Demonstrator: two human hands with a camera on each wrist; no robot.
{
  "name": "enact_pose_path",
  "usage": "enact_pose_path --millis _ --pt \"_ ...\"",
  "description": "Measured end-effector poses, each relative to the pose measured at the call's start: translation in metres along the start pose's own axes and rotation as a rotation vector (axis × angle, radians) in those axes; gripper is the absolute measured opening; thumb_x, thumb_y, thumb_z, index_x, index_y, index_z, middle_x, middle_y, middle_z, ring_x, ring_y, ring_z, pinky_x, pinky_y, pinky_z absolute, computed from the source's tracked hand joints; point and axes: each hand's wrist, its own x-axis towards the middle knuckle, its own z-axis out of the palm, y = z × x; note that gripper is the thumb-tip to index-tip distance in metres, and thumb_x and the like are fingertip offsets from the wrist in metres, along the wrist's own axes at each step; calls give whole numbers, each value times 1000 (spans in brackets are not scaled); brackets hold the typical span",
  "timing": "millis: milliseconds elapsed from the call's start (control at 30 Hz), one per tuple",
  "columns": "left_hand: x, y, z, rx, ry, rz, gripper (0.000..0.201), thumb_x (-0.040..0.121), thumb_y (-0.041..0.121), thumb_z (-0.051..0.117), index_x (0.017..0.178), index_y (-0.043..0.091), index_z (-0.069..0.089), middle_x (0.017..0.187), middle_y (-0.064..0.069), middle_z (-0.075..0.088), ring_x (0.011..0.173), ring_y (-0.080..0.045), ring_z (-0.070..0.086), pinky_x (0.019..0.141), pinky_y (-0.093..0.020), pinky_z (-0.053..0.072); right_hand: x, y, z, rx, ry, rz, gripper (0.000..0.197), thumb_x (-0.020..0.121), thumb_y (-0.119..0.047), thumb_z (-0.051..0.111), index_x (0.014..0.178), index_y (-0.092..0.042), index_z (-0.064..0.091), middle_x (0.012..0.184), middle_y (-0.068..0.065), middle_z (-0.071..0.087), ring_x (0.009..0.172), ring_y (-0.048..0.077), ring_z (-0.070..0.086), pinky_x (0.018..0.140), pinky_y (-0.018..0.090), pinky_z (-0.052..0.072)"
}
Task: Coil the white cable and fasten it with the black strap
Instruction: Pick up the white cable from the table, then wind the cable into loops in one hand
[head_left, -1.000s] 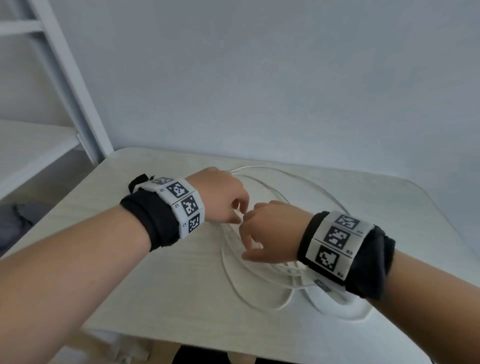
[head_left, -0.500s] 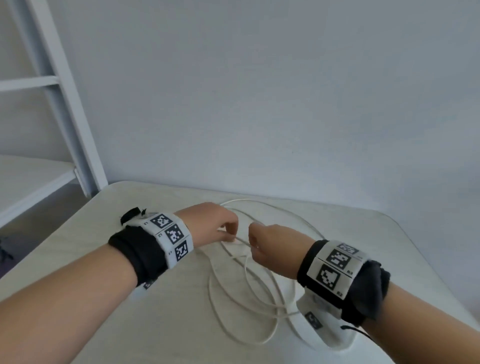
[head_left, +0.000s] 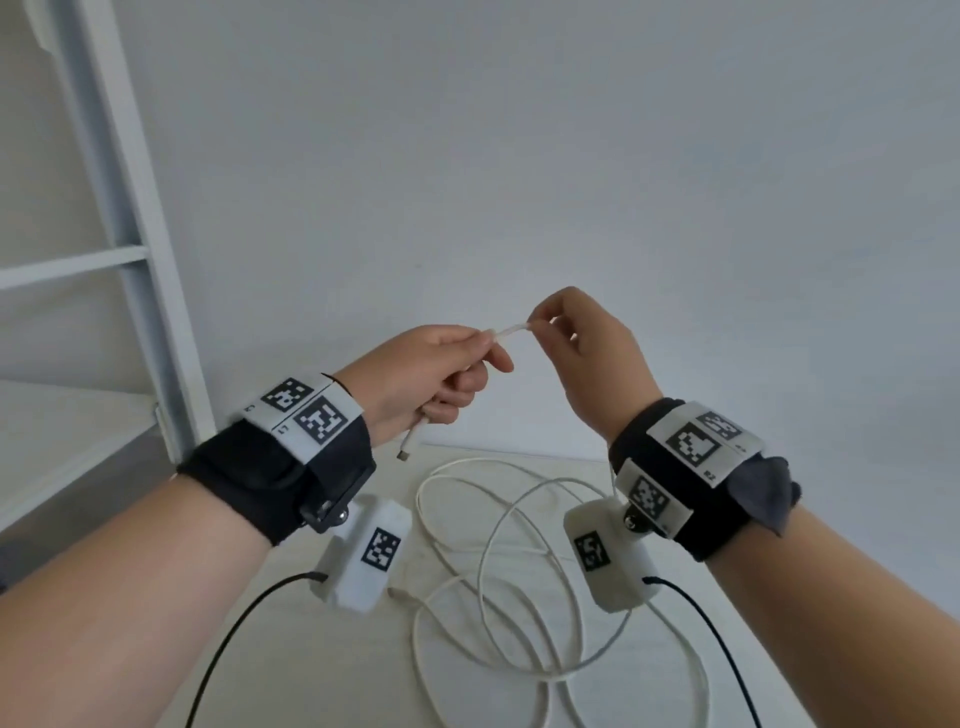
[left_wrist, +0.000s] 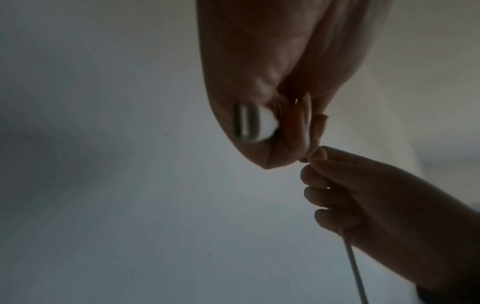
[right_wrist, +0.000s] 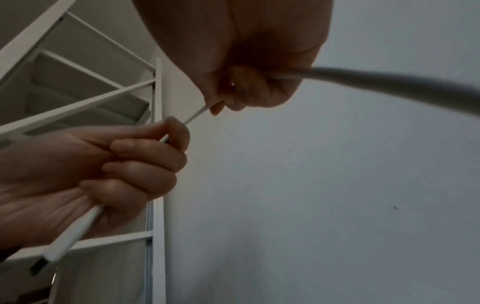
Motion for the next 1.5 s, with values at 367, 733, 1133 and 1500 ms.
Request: enact_pose_path --millis 367,733,1133,1500 --pt "4 39 -14 -942 -11 129 27 96 28 43 78 11 56 52 7 47 38 -3 36 34 -11 29 -23 42 9 394 -76 317 22 91 -19 48 72 -13 58 52 -3 40 41 6 30 41 19 25" --pt "10 53 -45 -1241 309 430 28 97 21 48 91 0 65 81 -7 76 69 -13 73 61 -20 58 -47 66 0 417 -172 275 21 88 -9 56 83 -24 70 45 -11 46 44 11 34 44 22 34" --pt "10 56 -47 -861 354 537 25 96 26 50 107 7 61 106 -7 74 103 -21 69 86 -28 56 -46 67 -3 227 -188 263 24 88 -16 56 82 -34 71 55 -4 49 51 12 35 51 19 35" --pt "1 42 -22 -345 254 383 23 98 22 43 104 11 62 119 -10 67 108 -23 67 94 -33 53 -34 8 -18 -223 -444 -76 20 90 -21 53 93 -23 72 77 -9 59 58 0 45 61 11 35"
